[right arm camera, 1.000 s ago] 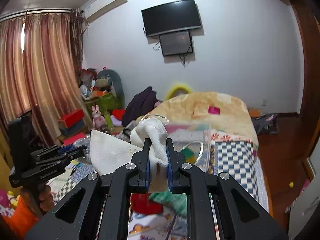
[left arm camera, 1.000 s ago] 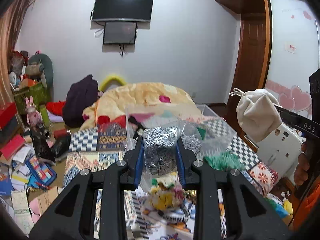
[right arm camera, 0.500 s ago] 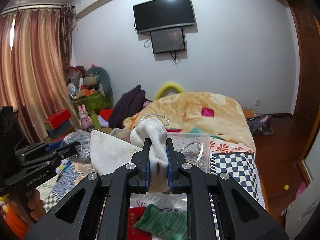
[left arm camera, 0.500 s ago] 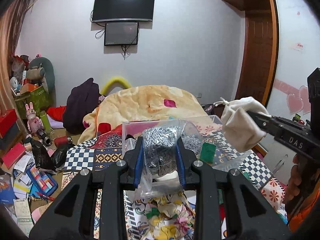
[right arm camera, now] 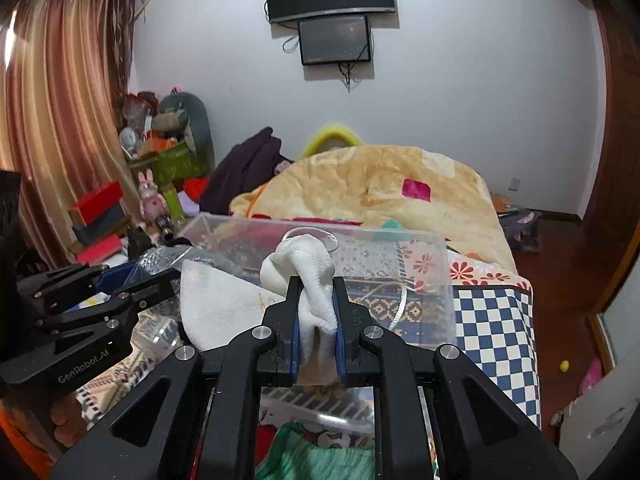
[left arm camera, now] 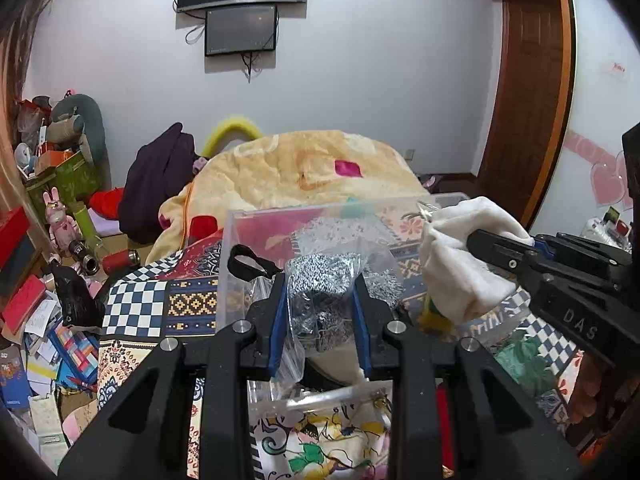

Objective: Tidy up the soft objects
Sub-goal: 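Carry both bags over the clear box and open both tools to release them, then grasp the green knit glove with the right tool while the left tool grasps the yellow floral cloth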

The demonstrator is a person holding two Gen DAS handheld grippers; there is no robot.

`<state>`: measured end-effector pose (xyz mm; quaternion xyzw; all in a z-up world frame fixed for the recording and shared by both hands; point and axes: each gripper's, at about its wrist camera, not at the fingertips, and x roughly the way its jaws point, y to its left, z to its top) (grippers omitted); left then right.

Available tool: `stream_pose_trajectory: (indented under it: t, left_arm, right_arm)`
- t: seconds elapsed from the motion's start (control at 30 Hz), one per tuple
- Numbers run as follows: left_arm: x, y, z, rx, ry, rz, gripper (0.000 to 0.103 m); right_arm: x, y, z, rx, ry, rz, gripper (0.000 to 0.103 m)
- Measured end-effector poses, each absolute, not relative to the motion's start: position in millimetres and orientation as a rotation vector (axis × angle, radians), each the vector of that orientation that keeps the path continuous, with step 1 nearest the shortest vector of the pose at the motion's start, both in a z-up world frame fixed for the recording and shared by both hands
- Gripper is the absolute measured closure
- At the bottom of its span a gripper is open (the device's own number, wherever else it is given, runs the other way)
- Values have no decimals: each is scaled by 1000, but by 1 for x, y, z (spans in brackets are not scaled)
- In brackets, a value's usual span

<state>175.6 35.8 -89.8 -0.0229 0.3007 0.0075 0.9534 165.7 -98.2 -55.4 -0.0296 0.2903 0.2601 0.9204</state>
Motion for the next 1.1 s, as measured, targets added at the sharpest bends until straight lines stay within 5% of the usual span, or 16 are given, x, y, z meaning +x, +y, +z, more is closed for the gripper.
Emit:
stream_pose_trajectory:
  t: [0.23, 0.43, 0.5, 0.83, 0.97, 1.1]
  left_arm:
    - [183, 32, -99, -44, 647, 8, 73]
    - [180, 30, -99, -38, 650, 1, 64]
    - [176, 30, -95, -45, 638, -2, 58]
    - [140, 29, -63, -38, 536, -17, 33]
    - [122, 32, -50, -46, 492, -31, 20]
    - [106, 36, -45, -57, 461, -22, 6]
  right_arm:
    - [171, -88, -68, -125, 632, 513, 89]
    - [166, -91, -66, -142, 641, 512, 69]
    - [162, -95, -63, -141, 629, 514, 58]
    - [137, -115, -37, -119, 545, 533, 38]
    - [122, -125, -27, -98, 509, 537, 18]
    - [106, -137, -25, -80, 490, 540, 15]
